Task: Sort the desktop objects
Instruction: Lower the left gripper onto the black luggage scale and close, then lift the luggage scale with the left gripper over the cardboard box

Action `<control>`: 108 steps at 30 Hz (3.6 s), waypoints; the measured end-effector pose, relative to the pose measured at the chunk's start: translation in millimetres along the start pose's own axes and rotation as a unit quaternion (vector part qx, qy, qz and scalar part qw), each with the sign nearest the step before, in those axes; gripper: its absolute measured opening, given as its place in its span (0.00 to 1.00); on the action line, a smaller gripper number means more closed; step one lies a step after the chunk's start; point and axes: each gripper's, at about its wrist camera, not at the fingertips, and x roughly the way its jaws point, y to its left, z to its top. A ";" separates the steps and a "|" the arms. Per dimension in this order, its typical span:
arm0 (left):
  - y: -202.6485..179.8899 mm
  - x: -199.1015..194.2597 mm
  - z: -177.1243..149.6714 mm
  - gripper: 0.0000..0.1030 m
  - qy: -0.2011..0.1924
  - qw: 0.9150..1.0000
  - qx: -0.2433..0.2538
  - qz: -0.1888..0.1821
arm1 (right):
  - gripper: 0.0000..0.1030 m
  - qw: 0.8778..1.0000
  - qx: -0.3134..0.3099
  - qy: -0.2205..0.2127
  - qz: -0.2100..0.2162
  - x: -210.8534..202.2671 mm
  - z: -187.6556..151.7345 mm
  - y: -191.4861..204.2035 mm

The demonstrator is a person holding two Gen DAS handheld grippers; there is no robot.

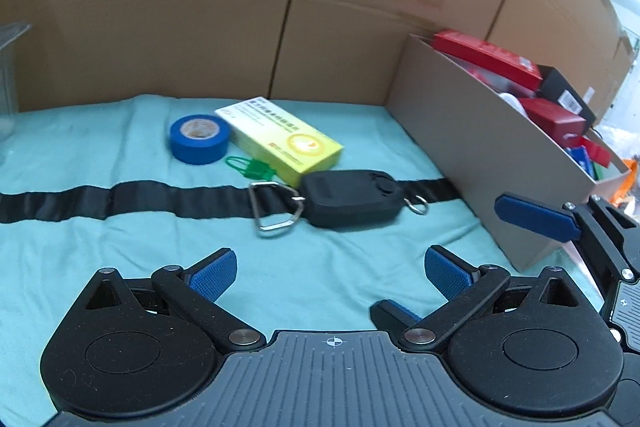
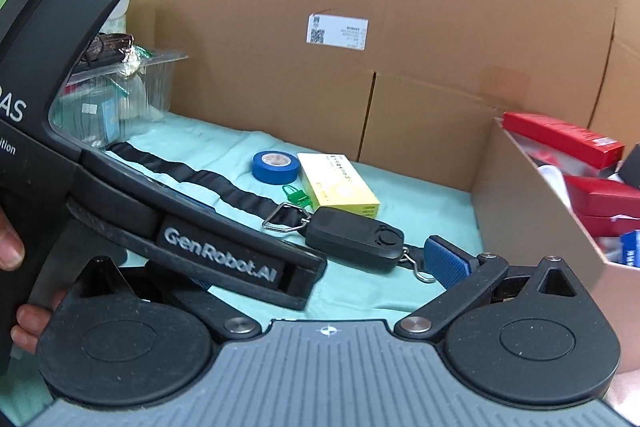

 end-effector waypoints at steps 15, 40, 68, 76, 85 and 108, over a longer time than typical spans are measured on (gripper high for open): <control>33.9 50.4 32.1 0.78 0.037 0.999 0.000 -0.033 | 0.99 0.997 0.067 0.049 0.006 57.6 -2.4 -36.1; 4.4 87.6 49.1 0.80 0.052 0.993 0.072 -0.075 | 0.84 0.993 0.064 0.094 0.021 87.1 -9.1 -55.0; -25.0 5.2 32.4 0.57 -0.023 0.996 0.065 -0.058 | 0.60 0.997 0.069 0.037 -0.010 8.1 -4.2 -25.7; -59.3 -38.5 43.4 0.57 -0.078 0.991 0.090 -0.068 | 0.60 0.997 0.065 -0.022 -0.037 -39.2 11.5 -31.5; -112.0 -54.6 67.2 0.57 -0.111 0.981 0.125 -0.101 | 0.60 0.992 0.073 -0.074 -0.077 -82.3 22.0 -64.9; -276.8 19.9 115.0 0.58 -0.118 0.957 0.181 -0.192 | 0.60 0.969 0.087 -0.111 -0.203 -124.9 1.1 -213.5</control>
